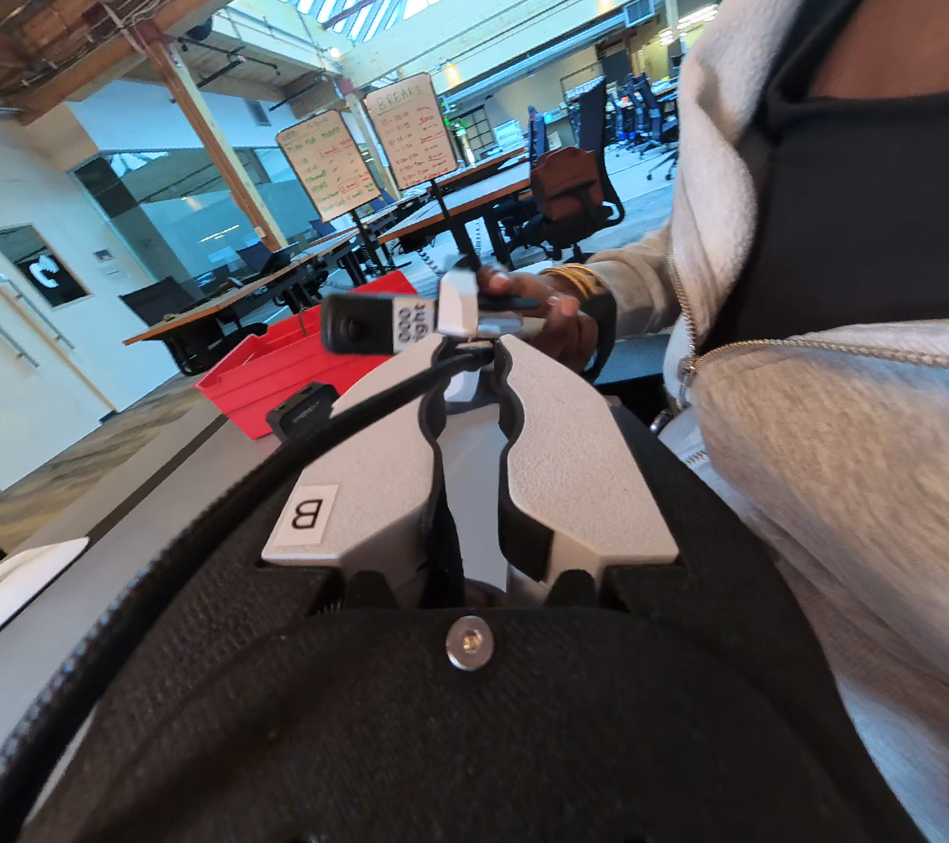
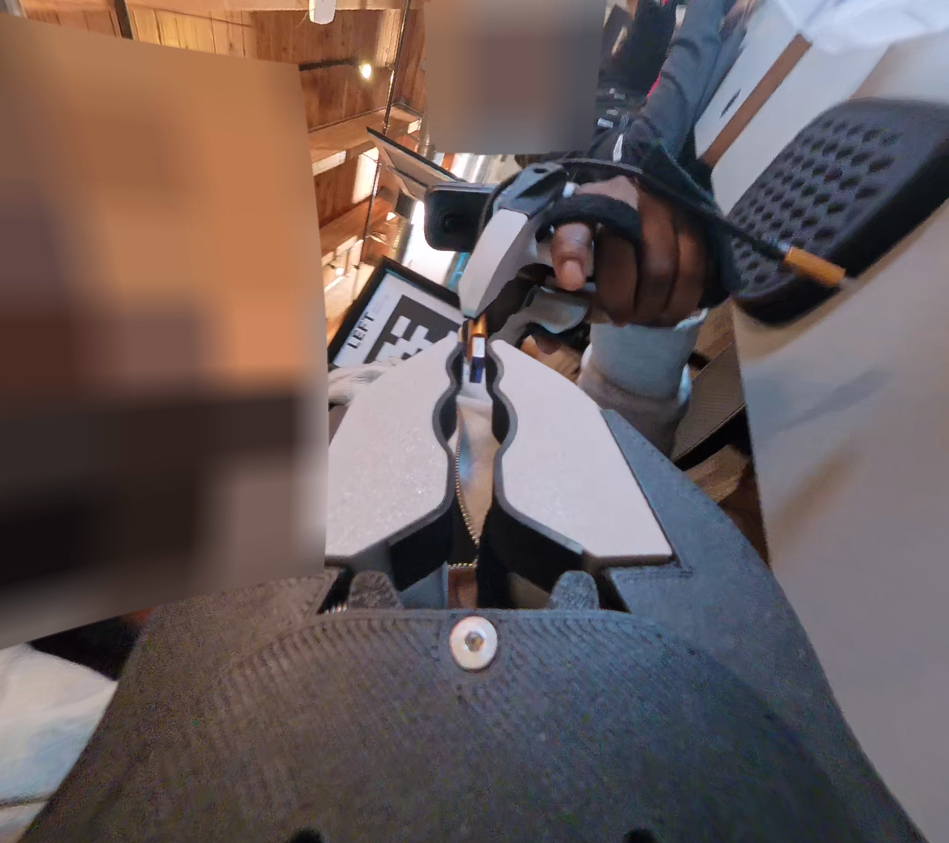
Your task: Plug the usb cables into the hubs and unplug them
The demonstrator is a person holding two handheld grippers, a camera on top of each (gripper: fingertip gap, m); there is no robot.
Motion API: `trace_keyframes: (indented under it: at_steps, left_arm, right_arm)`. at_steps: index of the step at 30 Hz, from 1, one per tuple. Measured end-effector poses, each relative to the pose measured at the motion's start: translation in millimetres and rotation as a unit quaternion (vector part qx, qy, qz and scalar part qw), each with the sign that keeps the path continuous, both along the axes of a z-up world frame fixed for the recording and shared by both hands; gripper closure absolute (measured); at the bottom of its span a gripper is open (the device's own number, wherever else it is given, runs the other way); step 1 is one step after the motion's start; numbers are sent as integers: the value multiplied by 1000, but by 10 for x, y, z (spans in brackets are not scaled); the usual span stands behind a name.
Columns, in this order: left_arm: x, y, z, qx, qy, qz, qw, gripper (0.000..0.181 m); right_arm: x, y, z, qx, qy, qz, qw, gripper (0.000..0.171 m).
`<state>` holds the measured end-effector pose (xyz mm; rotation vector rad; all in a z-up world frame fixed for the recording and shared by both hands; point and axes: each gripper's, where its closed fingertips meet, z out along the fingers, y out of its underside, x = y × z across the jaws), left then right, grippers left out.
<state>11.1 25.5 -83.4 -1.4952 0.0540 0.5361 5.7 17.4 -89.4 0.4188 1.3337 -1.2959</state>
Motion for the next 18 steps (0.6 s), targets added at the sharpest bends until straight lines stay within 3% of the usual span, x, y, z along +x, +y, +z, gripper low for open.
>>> trace_keyframes:
  at_steps: [1,4,6,7,10,11,13,15,18]
  left_arm:
    - [-40,-6,18,6,-3,10,1000,165]
    - [-283,-99,60,29,-25,77,996,165]
    - [-466,-169,58,42,-36,139,989,165]
    - [-549,-194,47,48,-40,168,984,165]
    - [-750,-214,-29,56,-49,234,969,165]
    - [-796,-197,-57,58,-53,245,966,165]
    - [-842,-158,-87,67,-59,257,962,165]
    - [-880,-110,-131,68,-70,263,960,165]
    - [-930,-70,-232,55,-80,278,956,165]
  right_arm:
    - [-14,17,28,-11,33,-17,999,156]
    - [-139,117,31,6,205,-93,974,126]
    - [-435,270,56,41,331,-187,924,119]
    - [-663,379,80,64,395,-248,882,119]
    - [-1440,796,101,156,550,-405,714,120]
    - [-1610,878,5,190,570,-409,686,116]
    - [-1741,870,-360,250,564,-345,707,101]
    - [-1802,782,-693,281,554,-285,730,99]
    - [-1942,613,-887,279,555,-262,739,119]
